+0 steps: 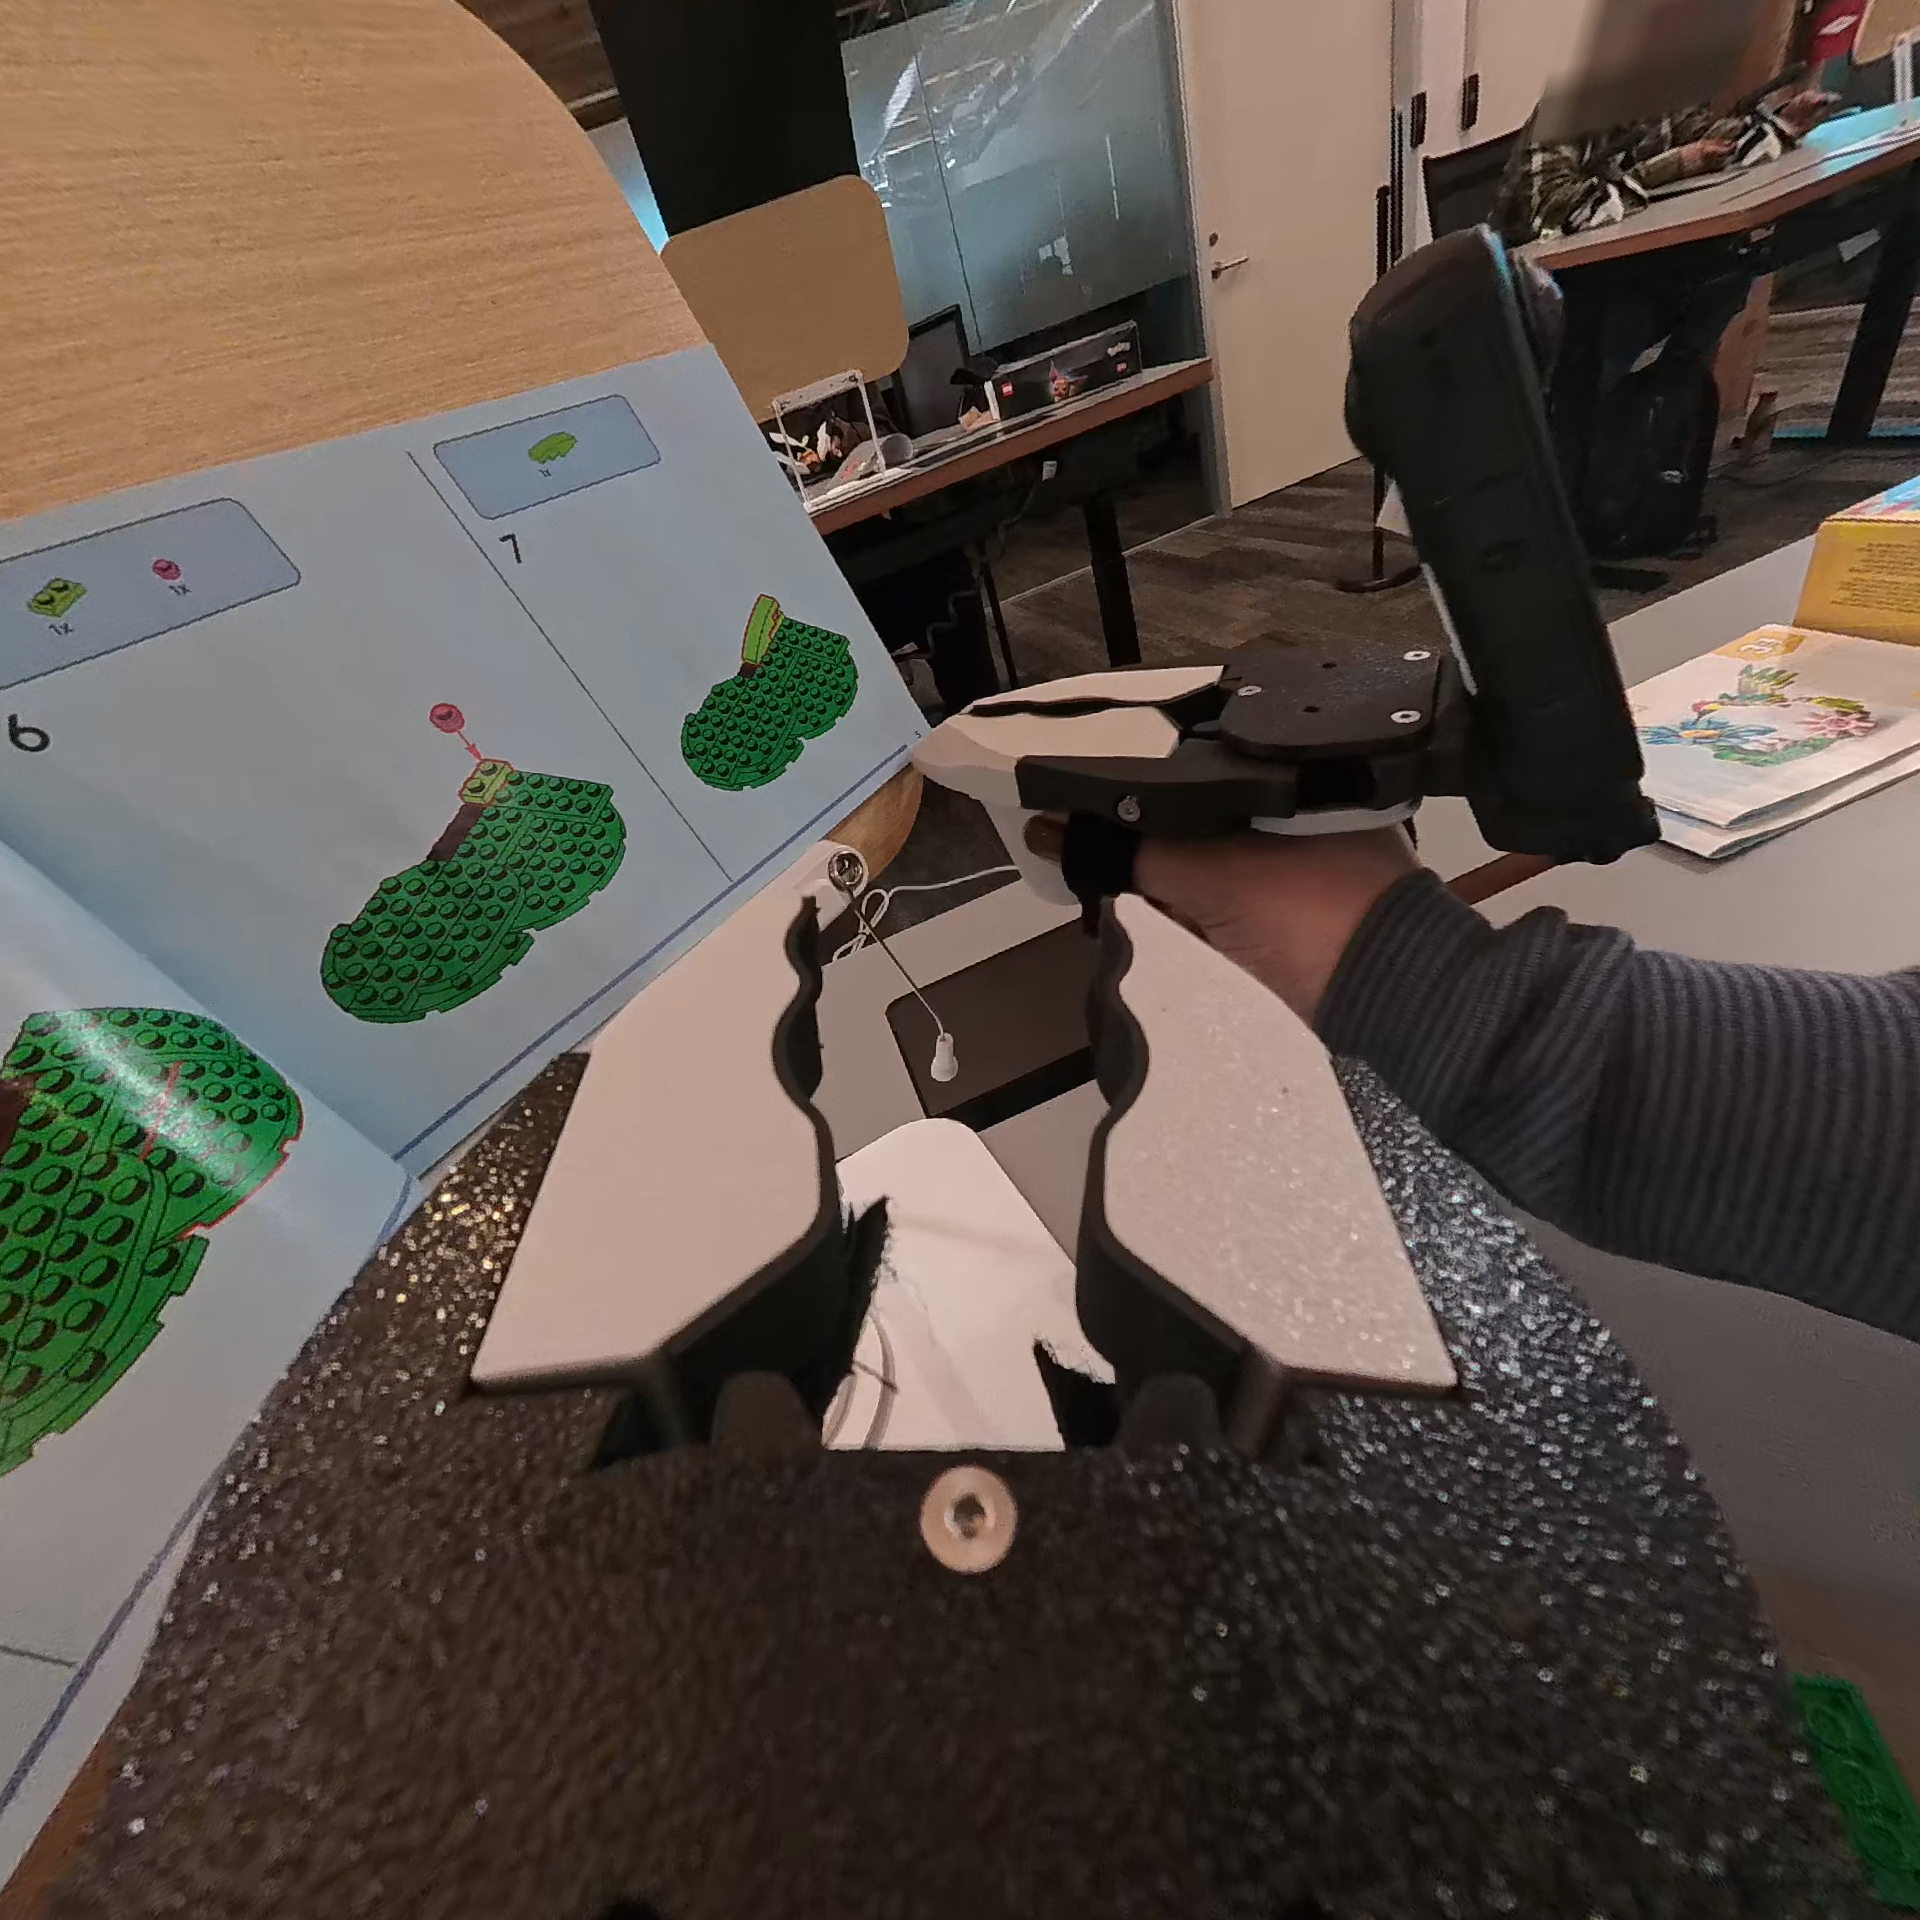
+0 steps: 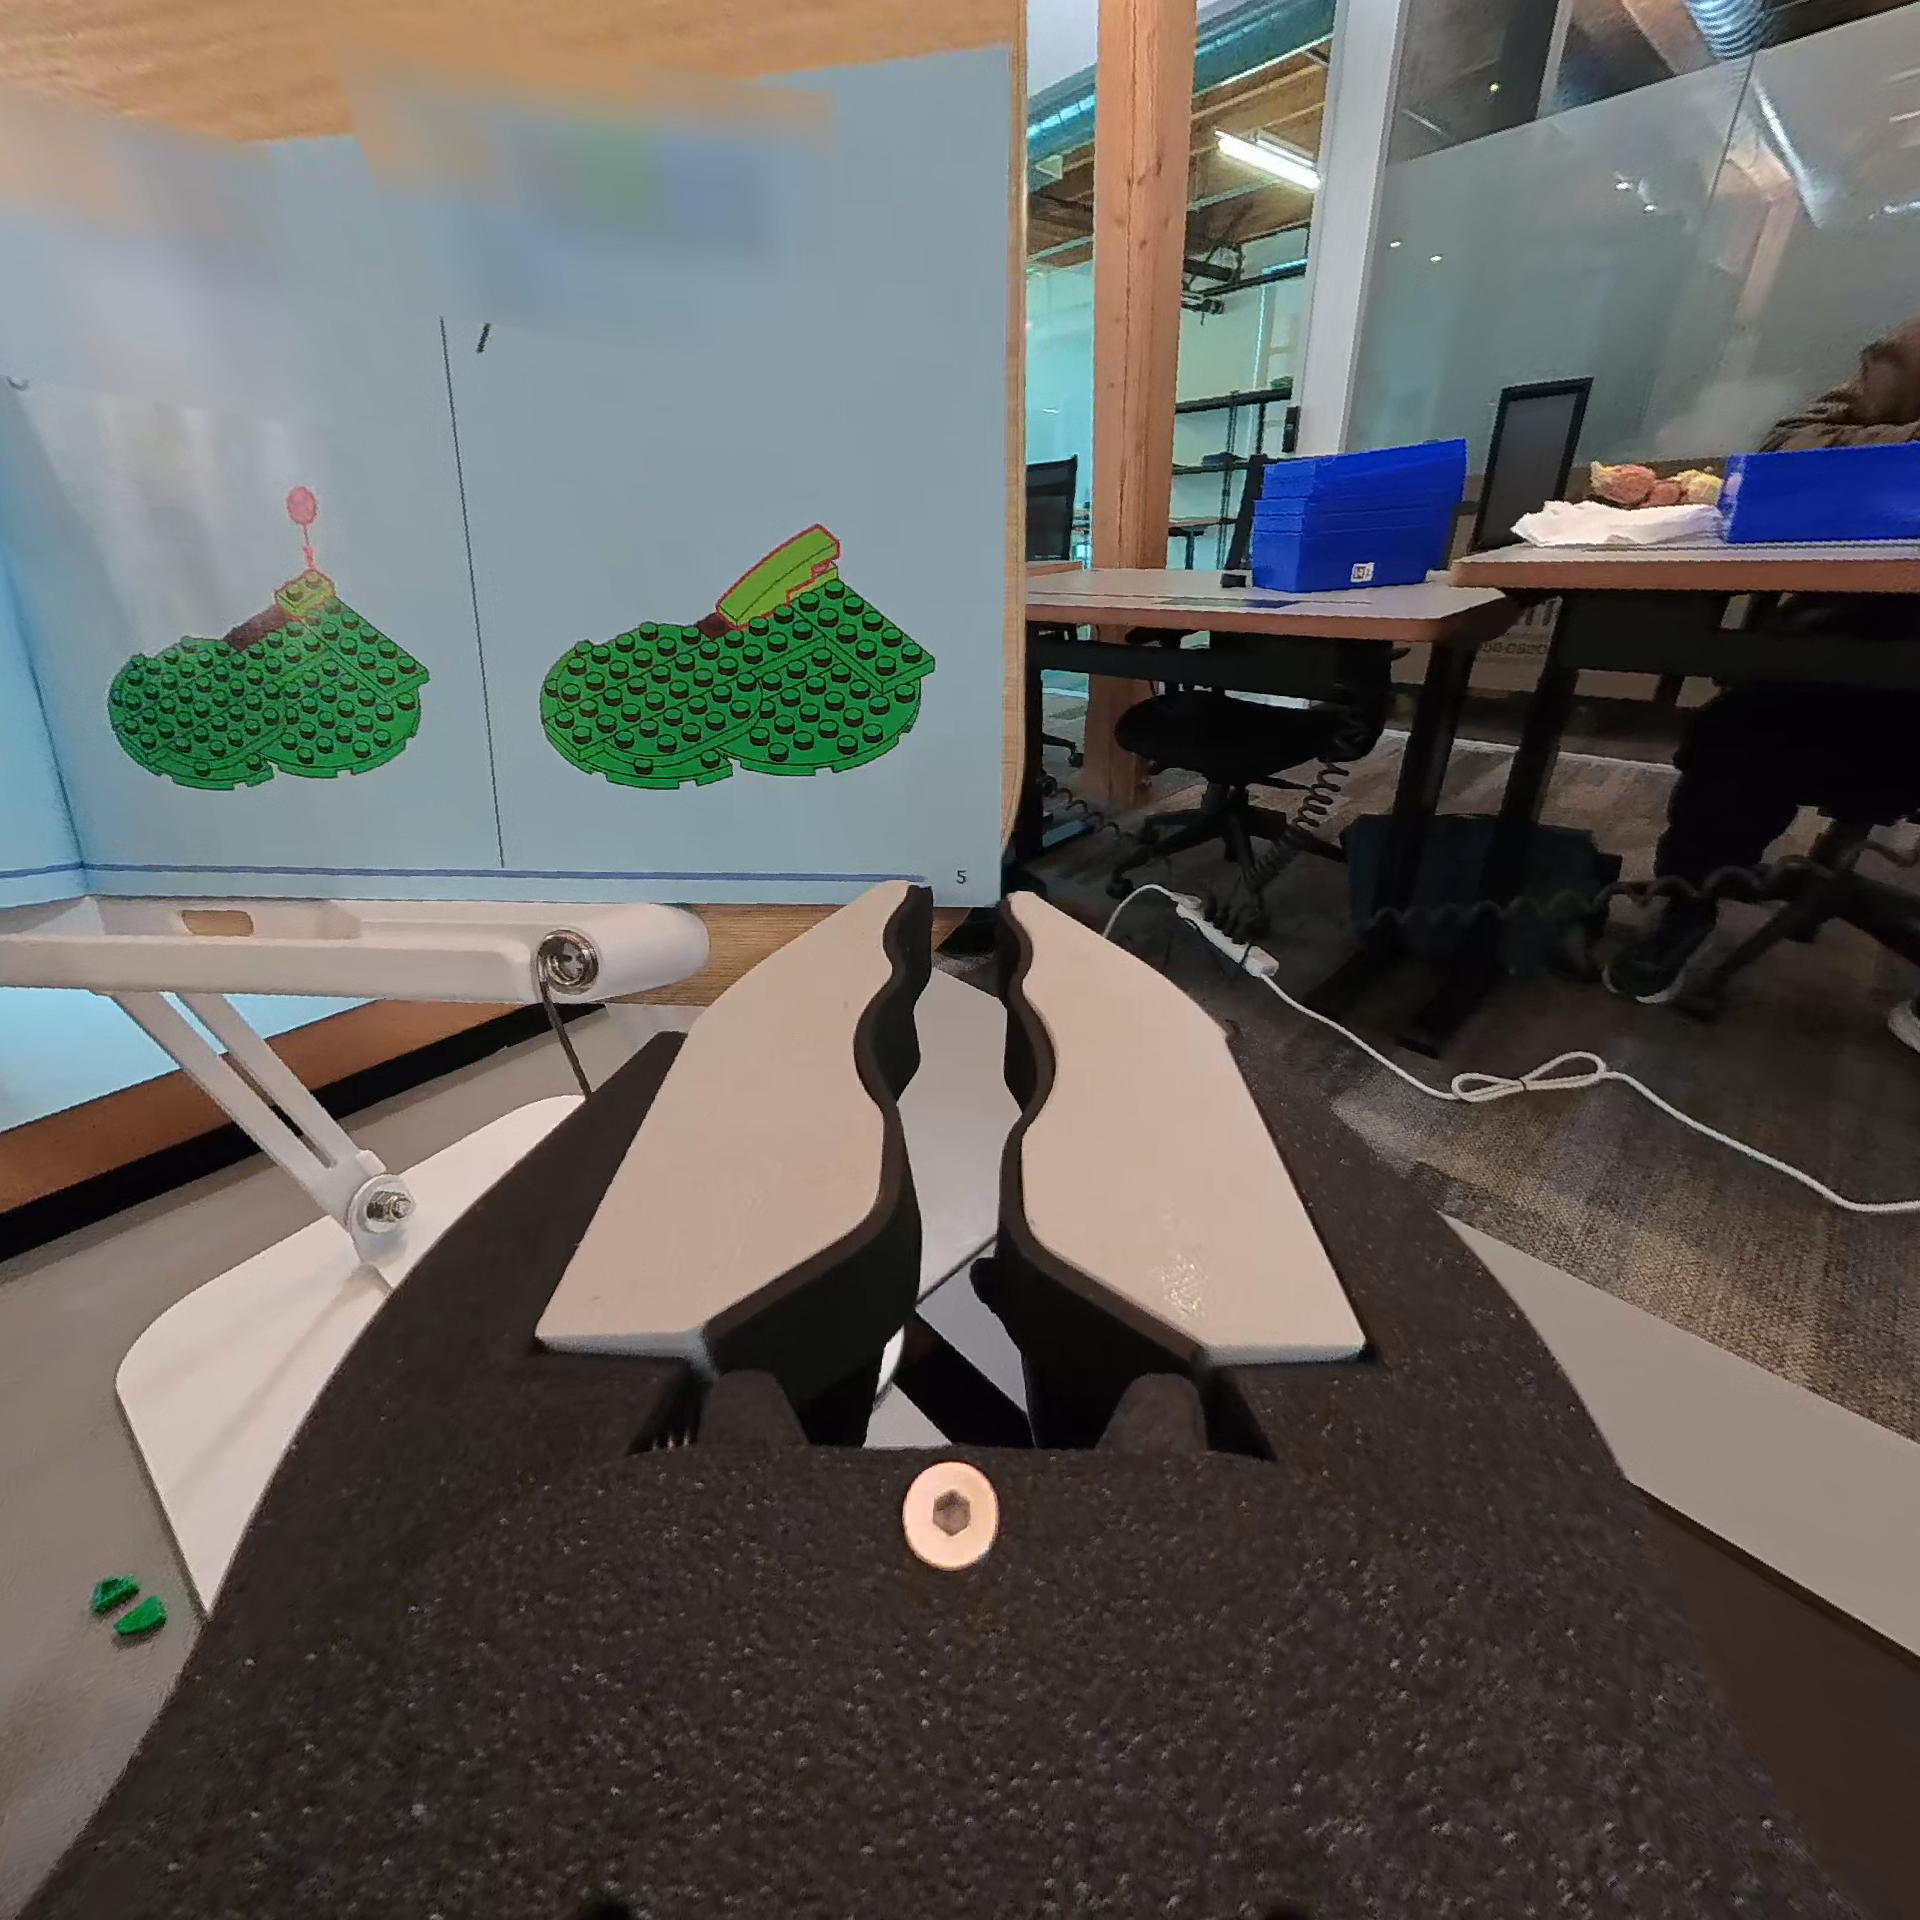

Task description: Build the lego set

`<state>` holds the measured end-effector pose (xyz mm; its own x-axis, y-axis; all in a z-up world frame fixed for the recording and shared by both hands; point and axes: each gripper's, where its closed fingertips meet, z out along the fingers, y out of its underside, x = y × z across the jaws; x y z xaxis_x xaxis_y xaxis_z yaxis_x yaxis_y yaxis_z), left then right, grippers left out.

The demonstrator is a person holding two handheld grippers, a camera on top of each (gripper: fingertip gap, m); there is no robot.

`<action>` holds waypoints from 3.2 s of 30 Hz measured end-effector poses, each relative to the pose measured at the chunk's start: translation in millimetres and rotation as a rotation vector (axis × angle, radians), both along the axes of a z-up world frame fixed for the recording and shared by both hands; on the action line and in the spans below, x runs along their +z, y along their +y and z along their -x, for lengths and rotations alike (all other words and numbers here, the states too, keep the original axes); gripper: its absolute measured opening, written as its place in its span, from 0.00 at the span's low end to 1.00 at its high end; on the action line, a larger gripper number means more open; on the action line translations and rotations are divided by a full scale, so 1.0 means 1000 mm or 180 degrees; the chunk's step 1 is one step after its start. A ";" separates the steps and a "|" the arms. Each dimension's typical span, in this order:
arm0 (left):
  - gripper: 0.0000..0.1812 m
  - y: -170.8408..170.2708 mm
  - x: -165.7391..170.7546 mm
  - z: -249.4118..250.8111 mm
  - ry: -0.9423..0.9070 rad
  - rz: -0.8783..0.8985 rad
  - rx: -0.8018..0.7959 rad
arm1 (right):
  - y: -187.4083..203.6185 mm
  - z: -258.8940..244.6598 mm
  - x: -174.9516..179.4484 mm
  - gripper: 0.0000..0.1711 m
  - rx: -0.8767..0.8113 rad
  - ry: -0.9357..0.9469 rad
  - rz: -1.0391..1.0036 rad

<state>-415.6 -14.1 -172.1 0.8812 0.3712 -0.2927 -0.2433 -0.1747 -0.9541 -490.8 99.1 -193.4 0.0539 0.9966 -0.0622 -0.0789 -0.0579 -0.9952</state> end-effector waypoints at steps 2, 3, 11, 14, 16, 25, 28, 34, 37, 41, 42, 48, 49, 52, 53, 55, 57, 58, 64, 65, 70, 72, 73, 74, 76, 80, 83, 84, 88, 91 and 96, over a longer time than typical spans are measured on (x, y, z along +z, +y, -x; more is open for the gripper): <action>0.28 -0.001 -0.002 0.001 0.0001 0.0018 0.0010 | 0.001 -0.001 0.000 0.04 -0.0007 0.0022 0.0008; 0.27 -0.001 -0.003 0.001 -0.0005 0.0022 0.0011 | 0.001 -0.001 0.001 0.03 -0.0011 0.0034 0.0004; 0.26 0.001 -0.006 0.004 -0.0065 0.0036 0.0004 | -0.001 -0.005 0.003 0.00 -0.0032 0.0096 -0.0107; 0.26 0.003 -0.007 0.006 -0.0081 0.0060 0.0023 | -0.002 -0.008 0.003 0.00 -0.0046 0.0123 -0.0138; 0.25 0.003 -0.007 0.008 -0.0108 0.0066 0.0031 | -0.001 -0.010 0.004 0.00 -0.0061 0.0138 -0.0164; 0.21 0.013 0.011 0.017 -0.0371 -0.0064 -0.0119 | -0.008 -0.021 0.015 0.00 -0.0060 0.0334 -0.0481; 0.22 0.010 0.018 0.031 -0.0426 -0.0092 0.0046 | -0.005 -0.016 0.018 0.10 0.0143 0.0393 -0.0119; 0.25 -0.017 0.032 0.070 -0.0368 -0.0250 0.0674 | -0.005 -0.001 0.010 0.18 0.0499 0.0144 0.0311; 0.22 -0.042 0.043 0.085 -0.0379 -0.0529 0.1006 | -0.007 0.001 0.011 0.15 0.0555 0.0125 0.0366; 0.23 -0.055 0.039 0.097 -0.0631 -0.0597 0.1033 | -0.005 0.001 0.010 0.08 0.0554 0.0083 0.0361; 0.23 -0.058 0.037 0.100 -0.0670 -0.0578 0.1052 | -0.004 0.001 0.009 0.05 0.0568 0.0060 0.0362; 0.21 -0.061 0.036 0.110 -0.0659 -0.0458 0.1067 | -0.003 -0.004 0.010 0.00 0.0554 0.0085 0.0268; 0.21 -0.059 0.037 0.109 -0.0621 -0.0451 0.1009 | -0.003 -0.006 0.011 0.00 0.0537 0.0113 0.0231; 0.16 -0.048 0.039 0.100 -0.0505 -0.0387 0.0752 | -0.004 -0.011 0.013 0.00 0.0507 0.0213 0.0102; 0.14 -0.043 0.040 0.095 -0.0460 -0.0351 0.0633 | -0.005 -0.014 0.015 0.00 0.0499 0.0250 0.0053; 0.13 -0.032 0.040 0.085 -0.0385 -0.0239 0.0444 | -0.008 -0.018 0.018 0.00 0.0487 0.0323 -0.0058; 0.13 -0.026 0.036 0.084 -0.0324 -0.0079 0.0455 | -0.012 -0.020 0.019 0.00 0.0488 0.0349 -0.0173; 0.13 -0.023 0.033 0.085 -0.0335 0.0011 0.0456 | -0.015 -0.021 0.020 0.00 0.0500 0.0363 -0.0231; 0.11 -0.008 0.014 0.081 -0.0683 0.0336 0.0280 | -0.012 -0.023 0.021 0.00 0.0269 0.0397 -0.0322; 0.10 -0.016 0.016 0.091 -0.0609 0.0330 0.0576 | -0.012 -0.021 0.020 0.01 0.0349 0.0382 -0.0194; 0.07 -0.041 0.030 0.108 -0.0369 0.0058 0.1059 | -0.016 -0.016 0.020 0.17 0.0641 0.0356 -0.0103; 0.06 -0.042 0.026 0.113 -0.0501 0.0053 0.1051 | -0.021 -0.015 0.022 0.18 0.0682 0.0346 -0.0239; 0.05 -0.042 0.027 0.114 -0.0541 0.0003 0.1023 | -0.021 -0.013 0.021 0.20 0.0681 0.0298 -0.0270; 0.03 -0.042 0.027 0.115 -0.0572 -0.0029 0.0999 | -0.021 -0.011 0.020 0.21 0.0678 0.0232 -0.0265; 0.01 -0.042 0.028 0.117 -0.0599 -0.0057 0.0958 | -0.019 -0.007 0.017 0.24 0.0669 0.0141 -0.0188; 0.00 -0.042 0.028 0.118 -0.0597 -0.0066 0.0883 | -0.017 -0.002 0.015 0.25 0.0642 0.0077 -0.0133; 0.00 -0.042 0.028 0.118 -0.0643 -0.0083 0.0821 | -0.017 0.001 0.015 0.24 0.0627 0.0031 -0.0113; 0.00 -0.042 0.028 0.118 -0.0663 -0.0089 0.0806 | -0.017 0.001 0.015 0.24 0.0611 0.0021 -0.0099; 0.00 -0.042 0.028 0.118 -0.0703 -0.0085 0.0732 | -0.017 0.001 0.015 0.21 0.0649 -0.0046 -0.0006; 0.00 -0.042 0.028 0.118 -0.0705 -0.0080 0.0700 | -0.015 -0.003 0.017 0.15 0.0707 -0.0020 0.0083; 0.00 -0.039 0.027 0.117 -0.0743 -0.0082 0.0653 | -0.018 -0.012 0.020 0.07 0.0862 0.0089 0.0109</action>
<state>-532.1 -52.8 -145.1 0.8294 0.5530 -0.0793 0.0209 -0.1725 -0.9848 -478.8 81.2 -173.5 -0.2166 0.9717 -0.0940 -0.0834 -0.1143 -0.9899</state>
